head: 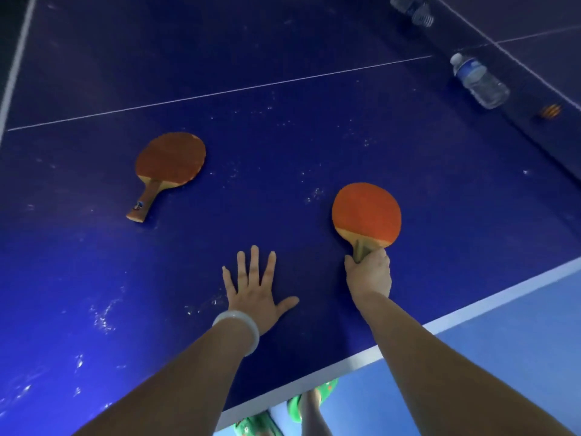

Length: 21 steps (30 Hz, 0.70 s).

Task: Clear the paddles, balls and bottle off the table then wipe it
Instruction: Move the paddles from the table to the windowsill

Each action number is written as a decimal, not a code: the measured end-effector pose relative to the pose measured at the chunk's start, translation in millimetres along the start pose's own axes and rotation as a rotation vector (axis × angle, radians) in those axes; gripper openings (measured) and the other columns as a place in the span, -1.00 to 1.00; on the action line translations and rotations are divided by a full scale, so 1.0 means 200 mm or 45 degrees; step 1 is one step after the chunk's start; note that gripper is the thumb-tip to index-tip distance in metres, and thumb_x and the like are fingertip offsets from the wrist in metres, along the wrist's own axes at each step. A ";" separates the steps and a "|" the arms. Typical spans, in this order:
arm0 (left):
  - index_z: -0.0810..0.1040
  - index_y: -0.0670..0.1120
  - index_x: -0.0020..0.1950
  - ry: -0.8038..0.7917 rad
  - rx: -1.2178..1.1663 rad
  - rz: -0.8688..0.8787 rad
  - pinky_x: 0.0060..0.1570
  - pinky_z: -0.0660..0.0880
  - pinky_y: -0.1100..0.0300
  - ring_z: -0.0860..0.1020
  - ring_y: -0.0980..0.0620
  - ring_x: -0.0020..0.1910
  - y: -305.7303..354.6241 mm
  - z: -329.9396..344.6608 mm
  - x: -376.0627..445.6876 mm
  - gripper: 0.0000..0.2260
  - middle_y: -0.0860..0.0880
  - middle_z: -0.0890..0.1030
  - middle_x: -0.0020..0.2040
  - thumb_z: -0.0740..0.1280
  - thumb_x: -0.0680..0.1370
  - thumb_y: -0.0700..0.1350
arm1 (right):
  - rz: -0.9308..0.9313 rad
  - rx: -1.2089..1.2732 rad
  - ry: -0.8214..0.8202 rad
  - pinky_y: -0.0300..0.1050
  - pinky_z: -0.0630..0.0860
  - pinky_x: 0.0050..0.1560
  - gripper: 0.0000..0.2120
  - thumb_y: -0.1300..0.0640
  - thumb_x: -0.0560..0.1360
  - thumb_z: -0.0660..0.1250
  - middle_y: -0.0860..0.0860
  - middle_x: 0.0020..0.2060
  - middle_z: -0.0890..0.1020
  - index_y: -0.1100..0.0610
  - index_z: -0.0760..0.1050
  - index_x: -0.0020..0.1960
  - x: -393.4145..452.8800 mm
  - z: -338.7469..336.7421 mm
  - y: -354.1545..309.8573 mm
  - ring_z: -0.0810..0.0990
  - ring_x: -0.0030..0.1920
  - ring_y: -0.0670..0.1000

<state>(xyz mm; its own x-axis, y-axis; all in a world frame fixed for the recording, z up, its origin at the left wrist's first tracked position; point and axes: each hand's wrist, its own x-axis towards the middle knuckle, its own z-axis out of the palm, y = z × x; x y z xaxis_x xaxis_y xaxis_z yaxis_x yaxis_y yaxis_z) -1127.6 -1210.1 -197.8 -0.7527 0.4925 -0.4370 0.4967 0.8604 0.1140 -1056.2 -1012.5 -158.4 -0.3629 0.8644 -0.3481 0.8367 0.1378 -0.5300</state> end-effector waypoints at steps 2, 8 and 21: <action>-0.62 0.15 0.37 0.005 -0.001 -0.004 0.39 -0.41 -0.28 -0.58 -0.12 0.39 0.00 0.00 0.00 -0.13 -0.01 -0.62 0.42 -0.13 0.40 0.55 | -0.037 0.059 -0.058 0.11 0.53 -0.01 -0.73 0.08 0.55 0.33 0.14 0.06 0.51 0.24 0.37 0.11 -0.01 0.01 0.00 0.54 0.01 0.16; -0.56 0.15 0.43 -0.026 -0.006 -0.008 0.37 -0.48 -0.26 -0.62 -0.10 0.38 0.00 -0.02 -0.02 -0.12 0.01 -0.64 0.40 -0.12 0.40 0.55 | -0.221 0.102 -0.240 0.02 0.47 -0.24 -0.83 0.09 0.61 0.24 0.05 -0.17 0.50 0.18 0.31 0.00 -0.03 0.07 -0.07 0.49 -0.26 0.04; -0.09 0.01 0.61 0.142 -0.205 -0.258 0.53 -0.18 -0.02 -0.22 -0.04 0.57 -0.31 -0.20 -0.07 -0.29 -0.02 -0.17 0.60 0.10 0.59 0.30 | -0.372 0.037 -0.588 -0.01 0.56 -0.33 -0.78 0.01 0.57 0.31 0.06 -0.23 0.55 0.14 0.35 -0.05 -0.12 0.38 -0.49 0.58 -0.29 0.07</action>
<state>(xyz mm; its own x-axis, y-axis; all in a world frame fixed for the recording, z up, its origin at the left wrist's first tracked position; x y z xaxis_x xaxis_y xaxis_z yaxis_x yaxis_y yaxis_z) -1165.5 -1265.2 -163.9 -0.8769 0.3121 -0.3655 0.2629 0.9481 0.1788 -1160.0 -1083.2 -157.2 -0.7263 0.4890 -0.4832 0.6648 0.3208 -0.6746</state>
